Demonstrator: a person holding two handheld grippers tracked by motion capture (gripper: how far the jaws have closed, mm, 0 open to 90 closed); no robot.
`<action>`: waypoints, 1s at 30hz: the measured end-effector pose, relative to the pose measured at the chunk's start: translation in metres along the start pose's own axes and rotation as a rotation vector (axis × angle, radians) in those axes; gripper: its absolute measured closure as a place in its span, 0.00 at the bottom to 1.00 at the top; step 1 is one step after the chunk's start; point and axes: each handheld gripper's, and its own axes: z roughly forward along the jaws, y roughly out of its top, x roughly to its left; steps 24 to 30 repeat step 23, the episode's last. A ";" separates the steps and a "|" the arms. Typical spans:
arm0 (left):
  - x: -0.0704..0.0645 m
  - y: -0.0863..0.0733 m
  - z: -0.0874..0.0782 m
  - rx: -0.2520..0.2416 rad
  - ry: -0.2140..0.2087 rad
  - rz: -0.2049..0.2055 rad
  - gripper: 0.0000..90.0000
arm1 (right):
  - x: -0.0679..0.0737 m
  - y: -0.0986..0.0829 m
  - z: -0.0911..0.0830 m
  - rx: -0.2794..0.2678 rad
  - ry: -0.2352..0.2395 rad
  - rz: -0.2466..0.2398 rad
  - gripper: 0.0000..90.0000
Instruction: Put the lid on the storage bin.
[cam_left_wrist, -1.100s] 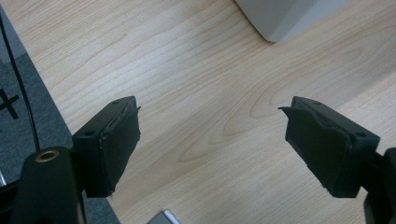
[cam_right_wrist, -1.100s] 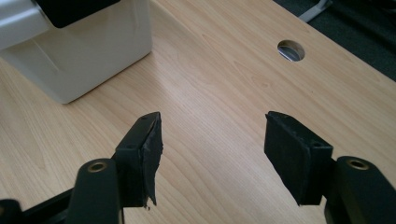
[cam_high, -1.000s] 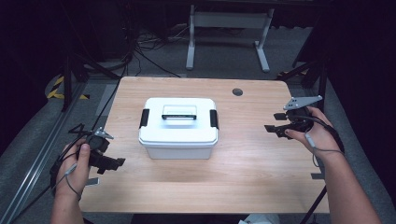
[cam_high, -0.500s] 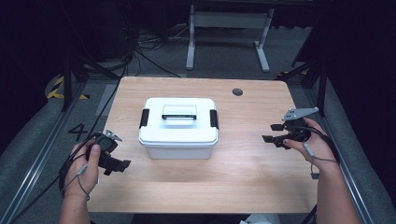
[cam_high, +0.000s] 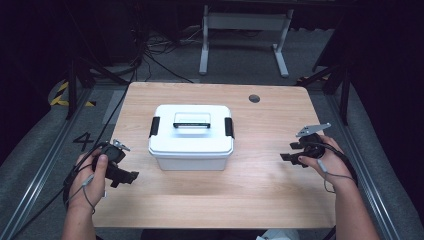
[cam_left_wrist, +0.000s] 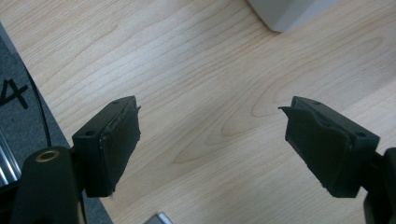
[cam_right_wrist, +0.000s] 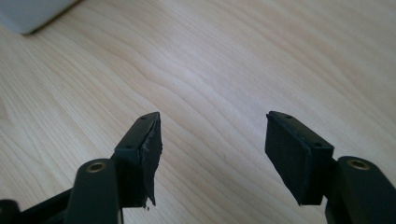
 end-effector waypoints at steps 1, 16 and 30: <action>0.002 0.000 0.002 0.002 0.002 0.000 0.21 | -0.002 -0.004 0.004 0.018 -0.007 0.004 0.42; 0.006 -0.002 0.012 0.035 -0.003 -0.003 0.20 | -0.004 -0.020 0.026 0.144 -0.038 0.025 0.40; 0.007 0.001 0.012 0.021 -0.008 -0.006 0.20 | -0.005 -0.025 0.032 0.173 -0.063 0.023 0.38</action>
